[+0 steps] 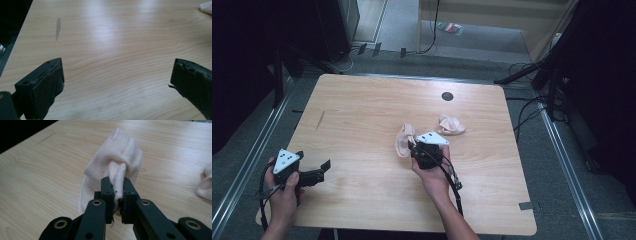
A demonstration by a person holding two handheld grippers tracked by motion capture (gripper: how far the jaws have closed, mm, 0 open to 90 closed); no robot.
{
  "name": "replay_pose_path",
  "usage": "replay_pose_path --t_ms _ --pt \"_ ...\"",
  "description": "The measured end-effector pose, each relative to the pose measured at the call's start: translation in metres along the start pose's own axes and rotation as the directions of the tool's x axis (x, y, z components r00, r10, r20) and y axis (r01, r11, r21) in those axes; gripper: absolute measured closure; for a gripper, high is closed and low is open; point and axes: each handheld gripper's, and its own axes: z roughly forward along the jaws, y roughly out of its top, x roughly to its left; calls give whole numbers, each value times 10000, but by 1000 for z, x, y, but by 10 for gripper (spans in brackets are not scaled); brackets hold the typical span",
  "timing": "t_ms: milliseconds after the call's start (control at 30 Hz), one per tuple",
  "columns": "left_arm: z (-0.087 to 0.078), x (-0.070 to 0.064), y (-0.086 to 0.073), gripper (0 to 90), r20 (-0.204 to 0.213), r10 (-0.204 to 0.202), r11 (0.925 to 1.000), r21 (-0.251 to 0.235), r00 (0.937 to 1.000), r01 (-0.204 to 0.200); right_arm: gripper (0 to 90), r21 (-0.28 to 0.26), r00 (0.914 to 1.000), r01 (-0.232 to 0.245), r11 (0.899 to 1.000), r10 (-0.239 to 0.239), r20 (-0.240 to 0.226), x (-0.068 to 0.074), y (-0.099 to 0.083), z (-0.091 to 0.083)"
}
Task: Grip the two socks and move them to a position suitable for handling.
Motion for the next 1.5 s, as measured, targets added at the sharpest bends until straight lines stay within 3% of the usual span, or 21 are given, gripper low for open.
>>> replay_pose_path --t_ms 100,133,200,367,467,567,667,700,800,900,1067,1133,1167,1267,1367,1400,1500 --pt "-1 -14 9 0 341 -34 9998 -176 9994 40 836 -66 9999 8 10000 -8 118 2 -4 -11" --pt "0 -26 15 0 684 58 9996 -271 9976 -40 836 -11 9998 -189 9998 189 114 4 -8 -17" --pt "0 -31 17 0 744 107 9995 -309 9972 -84 836 -39 9996 -202 9998 202 218 5 -12 -21" --pt "6 -60 28 0 1311 315 9989 -397 9909 -265 836 -70 9974 -721 9974 722 53 14 -25 -37" --pt "15 -82 34 0 1673 468 9981 -471 9848 -395 835 16 9976 -686 9976 685 135 19 -33 -39" --pt "20 -92 36 0 1905 378 9981 -551 9810 -277 835 9 9972 -728 9973 728 173 21 -40 -39" --pt "26 -105 34 0 2140 460 9981 -494 9757 -362 835 182 9938 -1115 9936 1115 44 23 -51 -38" --pt "26 -105 34 0 2140 460 9981 -494 9757 -362 835 182 9938 -1115 9936 1115 44 23 -51 -38" --pt "28 -111 29 0 2198 936 9956 -307 9710 -890 836 379 9918 -1273 9911 1277 -63 29 -56 -36" --pt "27 -108 22 0 2316 820 9966 -283 9694 -775 835 499 9922 -1240 9910 1246 -74 35 -60 -35" --pt "29 -105 10 0 2324 944 9952 29 9680 -977 822 640 9927 -1203 9907 1206 -8 42 -66 -31" --pt "30 -104 7 0 2297 900 9953 128 9691 -955 678 780 9918 -1263 9889 1274 -96 43 -68 -28" --pt "30 -103 6 0 2293 850 9958 147 9696 -908 532 846 9903 -1368 9870 1384 -128 42 -68 -28" --pt "29 -103 7 0 2307 797 9958 249 9698 -877 457 661 9906 -1366 9884 1370 -15 39 -66 -32" --pt "27 -100 8 0 2245 655 9966 350 9723 -752 481 240 9897 -1430 9894 1429 77 31 -60 -41" --pt "26 -96 9 0 2470 461 9974 419 9679 -582 544 63 9910 -1338 9910 1337 45 28 -55 -45" --pt "25 -94 9 0 2646 391 9975 464 9636 -533 585 63 9924 -1211 9926 1213 -204 28 -52 -45"
